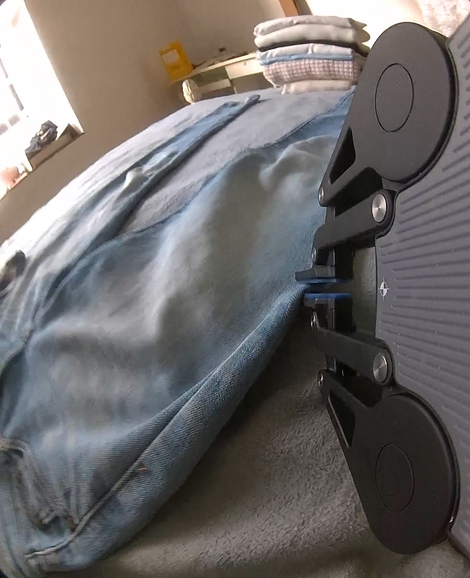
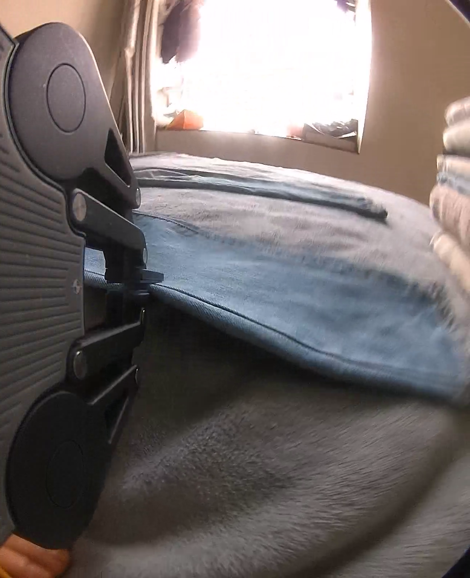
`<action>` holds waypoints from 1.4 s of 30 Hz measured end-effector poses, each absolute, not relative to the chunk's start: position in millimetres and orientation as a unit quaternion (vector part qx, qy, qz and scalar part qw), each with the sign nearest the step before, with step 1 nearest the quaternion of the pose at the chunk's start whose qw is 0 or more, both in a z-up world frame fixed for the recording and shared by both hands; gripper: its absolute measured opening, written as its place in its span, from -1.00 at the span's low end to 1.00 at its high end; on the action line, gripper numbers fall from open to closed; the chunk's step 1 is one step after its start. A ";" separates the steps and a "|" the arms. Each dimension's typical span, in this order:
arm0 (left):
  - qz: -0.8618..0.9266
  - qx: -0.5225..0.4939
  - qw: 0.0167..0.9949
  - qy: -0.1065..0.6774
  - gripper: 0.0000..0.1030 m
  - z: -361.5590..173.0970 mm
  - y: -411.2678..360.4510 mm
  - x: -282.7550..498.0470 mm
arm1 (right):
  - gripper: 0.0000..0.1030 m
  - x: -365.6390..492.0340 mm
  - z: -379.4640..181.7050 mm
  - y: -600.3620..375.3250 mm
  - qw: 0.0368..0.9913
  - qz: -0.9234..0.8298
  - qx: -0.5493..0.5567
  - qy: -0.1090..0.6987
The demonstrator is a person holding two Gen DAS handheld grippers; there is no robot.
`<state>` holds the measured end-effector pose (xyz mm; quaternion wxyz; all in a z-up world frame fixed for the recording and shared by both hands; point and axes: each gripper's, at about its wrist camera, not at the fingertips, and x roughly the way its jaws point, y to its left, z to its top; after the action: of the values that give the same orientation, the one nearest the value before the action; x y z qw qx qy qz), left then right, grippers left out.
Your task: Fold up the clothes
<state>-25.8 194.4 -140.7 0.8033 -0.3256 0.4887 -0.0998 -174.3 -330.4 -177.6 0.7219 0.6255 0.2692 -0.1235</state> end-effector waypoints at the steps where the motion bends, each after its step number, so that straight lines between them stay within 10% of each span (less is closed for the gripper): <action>1: -0.100 -0.317 0.807 0.488 -0.98 -138.3 192.5 -26.1 | -0.96 -176.6 -171.5 -328.5 0.727 -0.128 0.619 0.268; 18: -0.097 -0.298 0.804 0.505 -0.88 -149.8 179.9 -14.5 | -0.66 -207.7 -177.6 -370.6 0.710 -0.199 0.640 0.219; 25: -0.096 -0.294 0.806 0.505 -0.87 -148.5 181.7 -16.4 | -0.95 -223.2 -186.0 -412.1 0.704 -0.230 0.653 0.157; 37: -0.094 -0.292 0.805 0.507 -0.84 -149.4 183.8 -16.8 | -0.71 -240.8 -187.5 -426.3 0.704 -0.255 0.651 0.123; 42: -0.096 -0.296 0.803 0.507 -0.84 -149.6 186.2 -17.9 | -0.92 -231.4 -155.0 -433.0 0.743 -0.259 0.610 0.087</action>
<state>-17.9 186.2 -149.6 0.8035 -0.2963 0.5074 -0.0956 -231.4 -433.0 -155.0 0.7434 0.6102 0.0873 -0.2594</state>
